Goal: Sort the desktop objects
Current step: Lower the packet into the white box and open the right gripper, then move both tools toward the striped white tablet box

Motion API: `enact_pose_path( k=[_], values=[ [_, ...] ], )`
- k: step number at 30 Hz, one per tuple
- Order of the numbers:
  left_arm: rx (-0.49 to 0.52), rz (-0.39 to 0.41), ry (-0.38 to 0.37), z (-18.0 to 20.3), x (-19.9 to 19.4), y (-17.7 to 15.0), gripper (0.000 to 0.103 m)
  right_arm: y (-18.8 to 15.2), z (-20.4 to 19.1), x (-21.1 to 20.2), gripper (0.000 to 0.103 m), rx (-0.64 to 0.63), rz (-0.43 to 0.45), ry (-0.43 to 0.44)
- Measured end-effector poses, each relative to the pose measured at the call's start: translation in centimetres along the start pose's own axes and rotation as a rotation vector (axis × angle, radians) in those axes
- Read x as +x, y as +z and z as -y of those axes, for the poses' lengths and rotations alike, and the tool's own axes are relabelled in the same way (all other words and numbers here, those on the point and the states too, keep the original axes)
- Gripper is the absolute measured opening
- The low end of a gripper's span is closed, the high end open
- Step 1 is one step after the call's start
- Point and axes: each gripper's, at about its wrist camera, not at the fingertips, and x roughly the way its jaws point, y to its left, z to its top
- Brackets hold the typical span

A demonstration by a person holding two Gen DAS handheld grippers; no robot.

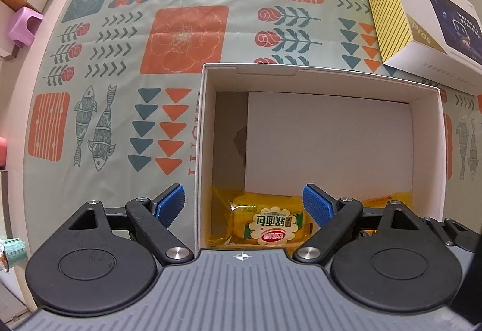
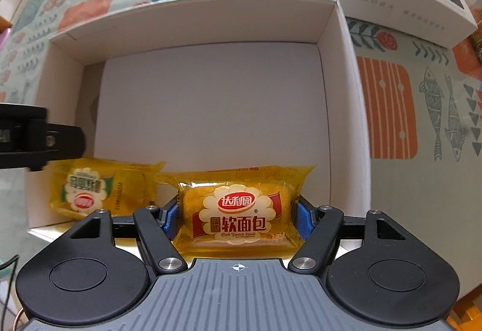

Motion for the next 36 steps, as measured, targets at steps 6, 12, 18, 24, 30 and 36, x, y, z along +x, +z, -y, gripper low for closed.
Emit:
enact_pose_path(
  k=[6, 12, 18, 24, 30, 36],
  values=[
    [0.002, -0.01, 0.011, -0.1, 0.3, -0.1, 0.103, -0.4, -0.8, 0.3, 0.073, -0.039, 0.015, -0.031],
    [-0.002, -0.006, 0.009, -0.1, 0.2, -0.1, 0.103, -0.5, 0.0, -0.3, 0.084, -0.019, 0.014, -0.039],
    [-0.02, -0.001, 0.018, -0.4, -0.2, 0.1, 0.103, -0.5, 0.4, -2.8, 0.093, -0.037, 0.068, -0.038],
    [-0.035, 0.001, 0.022, -0.1, -0.5, 0.4, 0.103, -0.4, 1.2, -5.8, 0.097, -0.061, 0.134, -0.044],
    [-0.006, 0.017, 0.026, 1.7, -1.2, 0.8, 0.103, 0.3, 3.4, -7.9, 0.099, -0.028, 0.188, -0.037],
    [0.04, 0.032, 0.027, 4.7, -1.7, 0.9, 0.103, 0.3, 6.9, -9.5, 0.099, -0.006, 0.22, -0.063]
  ],
)
